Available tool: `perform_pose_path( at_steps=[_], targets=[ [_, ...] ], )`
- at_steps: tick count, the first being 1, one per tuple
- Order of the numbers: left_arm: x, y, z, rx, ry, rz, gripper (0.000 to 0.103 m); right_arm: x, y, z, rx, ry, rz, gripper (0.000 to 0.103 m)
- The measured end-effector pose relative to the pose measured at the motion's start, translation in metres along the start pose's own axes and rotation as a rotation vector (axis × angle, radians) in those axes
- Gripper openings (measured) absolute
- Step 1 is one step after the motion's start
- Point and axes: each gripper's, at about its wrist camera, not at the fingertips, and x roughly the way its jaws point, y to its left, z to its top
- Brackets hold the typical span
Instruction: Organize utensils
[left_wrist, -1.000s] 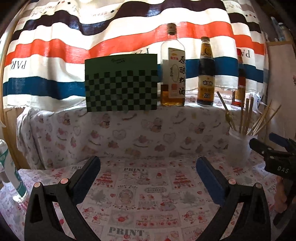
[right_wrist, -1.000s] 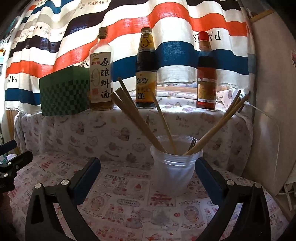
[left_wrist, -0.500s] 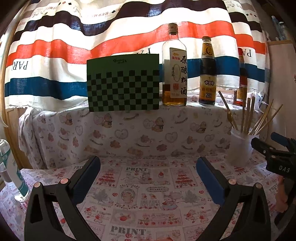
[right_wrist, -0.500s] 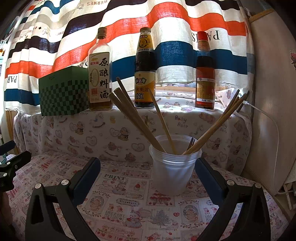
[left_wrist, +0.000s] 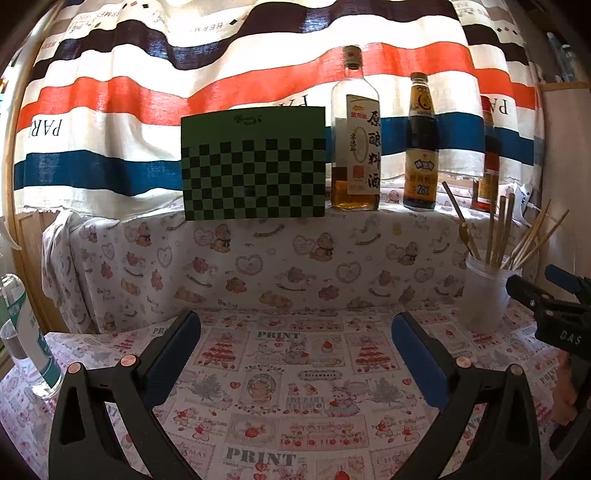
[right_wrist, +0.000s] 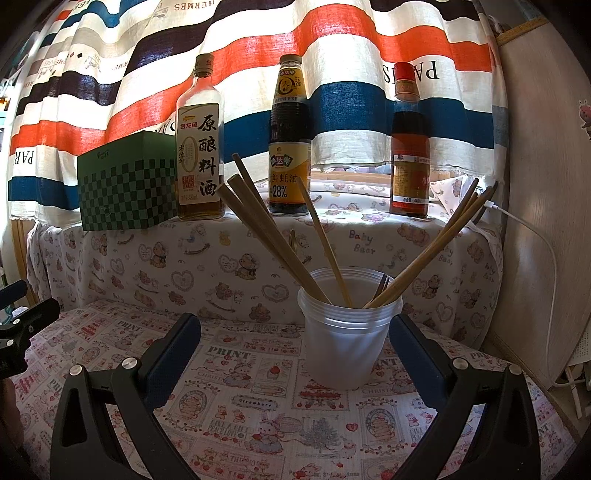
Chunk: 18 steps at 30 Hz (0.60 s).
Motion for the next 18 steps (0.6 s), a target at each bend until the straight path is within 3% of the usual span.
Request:
perform_pose_path(
  at_steps=[18],
  targets=[
    [-0.0023,-0.0033,-0.0006,0.016,-0.004,-0.001,0.103,-0.0001,0.0001,-0.0002,0.002,0.0,-0.004,0.103]
  ],
)
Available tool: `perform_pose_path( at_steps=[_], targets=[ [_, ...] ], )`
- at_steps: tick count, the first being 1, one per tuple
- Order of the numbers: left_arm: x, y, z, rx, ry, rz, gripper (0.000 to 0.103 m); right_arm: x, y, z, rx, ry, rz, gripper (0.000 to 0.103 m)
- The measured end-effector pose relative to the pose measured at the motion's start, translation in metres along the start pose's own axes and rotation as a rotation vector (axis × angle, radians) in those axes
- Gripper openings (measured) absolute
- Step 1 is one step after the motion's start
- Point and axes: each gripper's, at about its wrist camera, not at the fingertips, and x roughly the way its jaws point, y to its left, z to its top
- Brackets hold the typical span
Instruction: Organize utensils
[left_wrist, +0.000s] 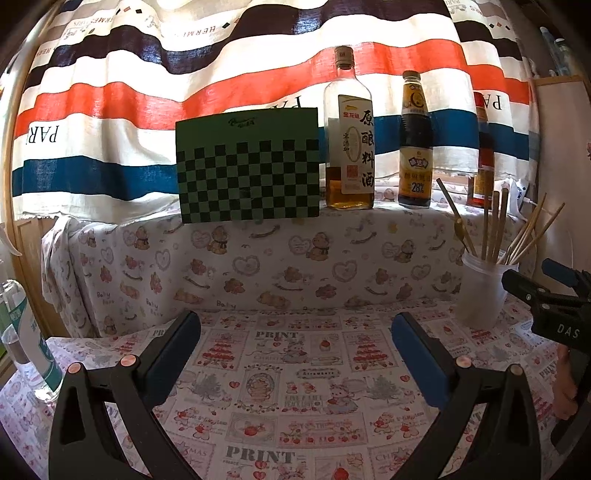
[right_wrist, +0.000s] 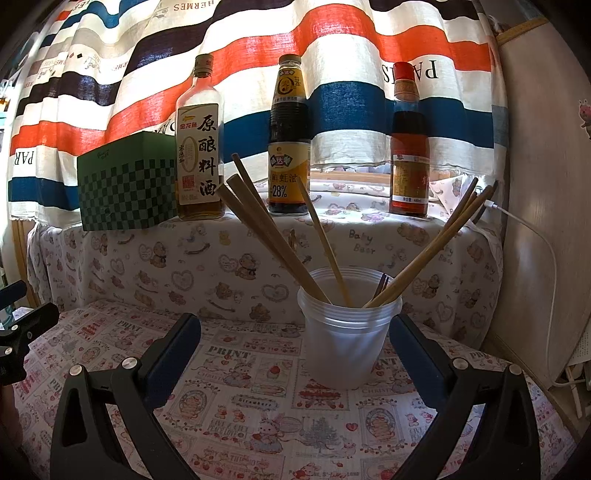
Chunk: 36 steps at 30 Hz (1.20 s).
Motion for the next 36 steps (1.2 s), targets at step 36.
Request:
perform_pose_path(
  at_steps=[36],
  targets=[
    [0.0009,-0.0013,-0.0004,0.006,0.005,-0.006,0.103,0.0012,-0.0007,0.0,0.001,0.008,0.005,0.103]
  ],
)
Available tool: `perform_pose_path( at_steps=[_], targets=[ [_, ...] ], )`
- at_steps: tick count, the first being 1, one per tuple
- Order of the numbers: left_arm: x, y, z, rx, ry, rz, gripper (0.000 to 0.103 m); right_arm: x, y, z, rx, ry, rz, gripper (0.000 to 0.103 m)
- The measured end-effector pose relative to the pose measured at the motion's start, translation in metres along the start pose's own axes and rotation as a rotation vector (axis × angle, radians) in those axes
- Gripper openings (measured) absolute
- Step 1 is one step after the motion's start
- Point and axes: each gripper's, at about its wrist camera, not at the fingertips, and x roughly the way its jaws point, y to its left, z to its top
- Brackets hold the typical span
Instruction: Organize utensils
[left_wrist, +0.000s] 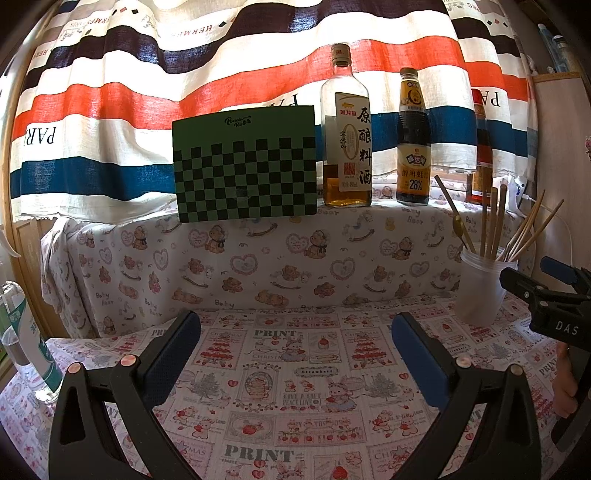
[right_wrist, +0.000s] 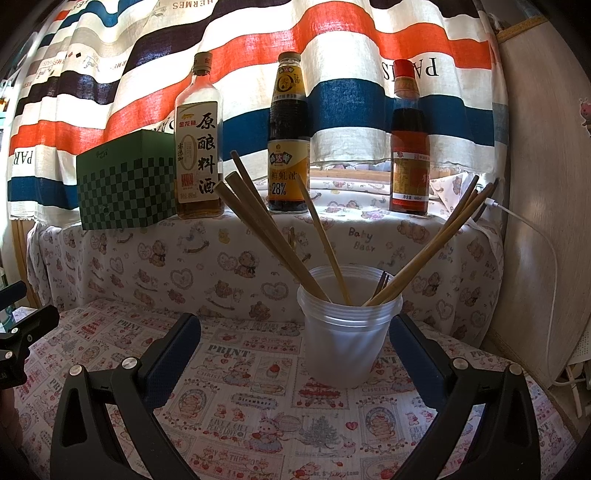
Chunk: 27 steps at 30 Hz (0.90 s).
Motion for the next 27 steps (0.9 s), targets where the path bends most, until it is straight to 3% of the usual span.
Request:
perform_pose_path(
  at_steps=[27],
  targets=[
    [0.0047,0.0026,0.0002,-0.006,0.018,-0.002,0.103,0.0012,-0.0003,-0.0006,0.0,0.007,-0.002,0.103]
  ],
)
